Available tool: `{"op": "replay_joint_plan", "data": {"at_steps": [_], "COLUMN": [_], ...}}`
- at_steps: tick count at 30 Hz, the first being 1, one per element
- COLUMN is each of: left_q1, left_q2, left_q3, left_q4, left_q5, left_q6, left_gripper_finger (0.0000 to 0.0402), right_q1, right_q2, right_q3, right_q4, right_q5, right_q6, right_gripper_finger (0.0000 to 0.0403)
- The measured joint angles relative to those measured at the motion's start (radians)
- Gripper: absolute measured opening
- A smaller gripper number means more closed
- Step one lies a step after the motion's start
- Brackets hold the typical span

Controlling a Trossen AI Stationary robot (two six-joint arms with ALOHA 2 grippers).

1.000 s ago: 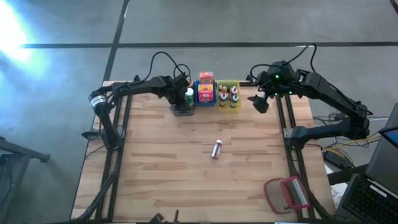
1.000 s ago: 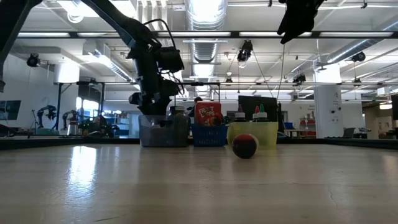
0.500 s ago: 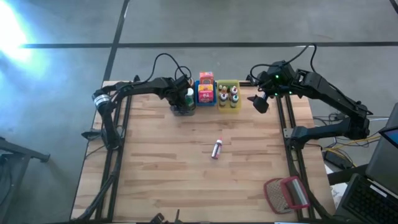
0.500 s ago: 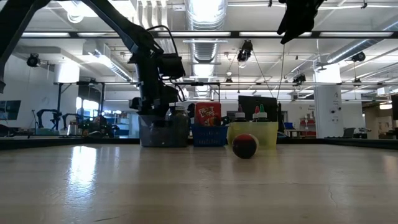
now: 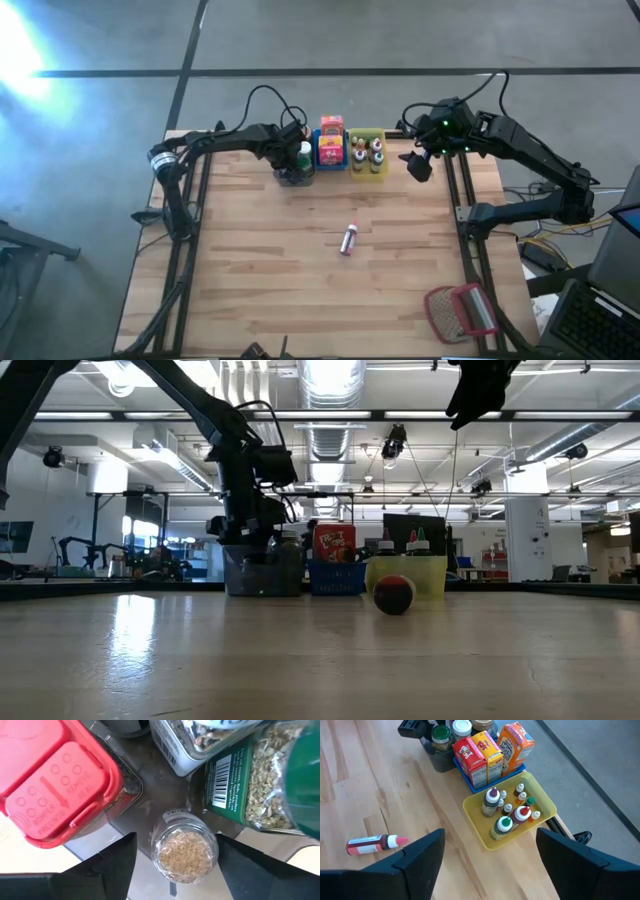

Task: Pick & Place Kitchen Items
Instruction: Put the transparent spice bottle into the black bin, then put the large pink food coloring bottle into the yellow bin

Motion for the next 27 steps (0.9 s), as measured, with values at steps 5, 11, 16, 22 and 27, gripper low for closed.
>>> {"op": "replay_joint_plan", "data": {"at_steps": [5, 11, 16, 22, 27], "left_q1": [0.001, 0.003, 0.003, 0.000, -0.009], "left_q2": [-0.007, -0.044, -0.082, -0.127, -0.178], "left_q3": [0.000, 0.025, 0.070, 0.143, 0.203], "left_q4": [-0.014, -0.087, -0.177, -0.323, -0.418], "left_q5": [-0.001, 0.000, -0.001, -0.003, -0.006], "left_q6": [0.021, 0.035, 0.023, -0.011, -0.057], "left_gripper_finger": [0.0276, 0.0275, 0.0275, 0.0273, 0.0273], "right_q1": [0.000, 0.000, 0.000, 0.000, 0.000], "right_q2": [0.000, 0.000, 0.000, 0.000, 0.000], "right_q3": [0.000, 0.000, 0.000, 0.000, 0.000], "right_q4": [0.000, 0.000, 0.000, 0.000, 0.000], "right_q5": [0.000, 0.000, 0.000, 0.000, 0.000], "right_q6": [0.000, 0.000, 0.000, 0.000, 0.000], "right_gripper_finger": [0.0292, 0.0274, 0.0259, 0.0242, 0.0229]}}
